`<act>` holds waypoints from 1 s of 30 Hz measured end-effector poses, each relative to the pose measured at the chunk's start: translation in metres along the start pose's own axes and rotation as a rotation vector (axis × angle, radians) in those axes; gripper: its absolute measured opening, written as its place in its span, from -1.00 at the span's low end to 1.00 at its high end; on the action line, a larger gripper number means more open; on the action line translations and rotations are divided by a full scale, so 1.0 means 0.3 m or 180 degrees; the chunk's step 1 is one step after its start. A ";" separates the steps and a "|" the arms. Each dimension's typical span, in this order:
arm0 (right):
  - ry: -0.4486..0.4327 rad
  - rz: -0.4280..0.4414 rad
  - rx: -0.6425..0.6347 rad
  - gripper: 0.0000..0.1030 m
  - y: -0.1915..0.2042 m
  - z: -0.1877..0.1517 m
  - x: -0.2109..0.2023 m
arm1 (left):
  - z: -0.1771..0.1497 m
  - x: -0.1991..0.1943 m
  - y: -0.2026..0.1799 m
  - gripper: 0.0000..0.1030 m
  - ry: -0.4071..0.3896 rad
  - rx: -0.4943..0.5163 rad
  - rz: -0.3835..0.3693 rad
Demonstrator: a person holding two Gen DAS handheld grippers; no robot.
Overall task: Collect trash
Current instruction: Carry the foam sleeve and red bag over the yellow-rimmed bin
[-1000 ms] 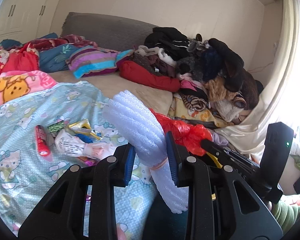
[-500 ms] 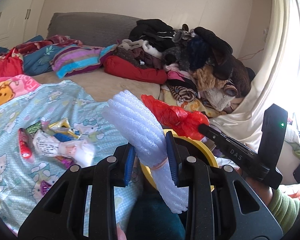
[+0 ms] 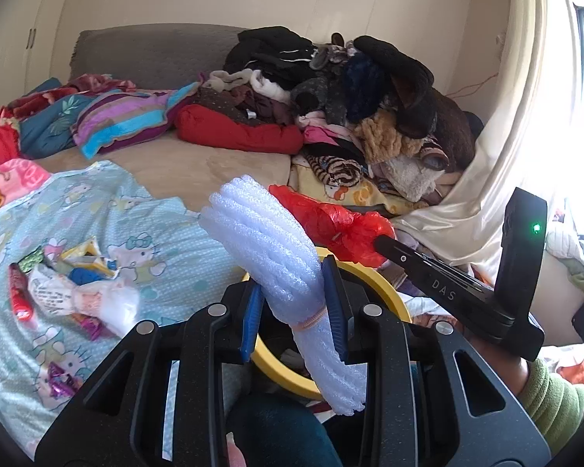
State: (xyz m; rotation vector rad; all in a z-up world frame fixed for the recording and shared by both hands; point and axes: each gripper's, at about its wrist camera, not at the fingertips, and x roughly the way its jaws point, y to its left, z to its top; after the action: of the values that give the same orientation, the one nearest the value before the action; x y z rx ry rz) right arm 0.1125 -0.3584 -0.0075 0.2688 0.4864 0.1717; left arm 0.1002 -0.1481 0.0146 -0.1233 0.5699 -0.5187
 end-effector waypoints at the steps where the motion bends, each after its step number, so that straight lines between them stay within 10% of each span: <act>1: 0.0003 -0.0018 0.0011 -0.93 -0.012 -0.002 -0.002 | 0.002 0.008 -0.007 -0.56 0.0011 0.0010 -0.0008; 30: 0.0224 -0.0393 0.0424 -0.93 -0.288 -0.064 0.053 | -0.070 0.239 -0.151 -0.55 0.0344 0.0383 -0.0126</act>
State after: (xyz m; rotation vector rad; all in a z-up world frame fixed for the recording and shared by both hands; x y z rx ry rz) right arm 0.1257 -0.4329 -0.0564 0.3627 0.5837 0.0284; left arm 0.1206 -0.2225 -0.0264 0.0081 0.6411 -0.5995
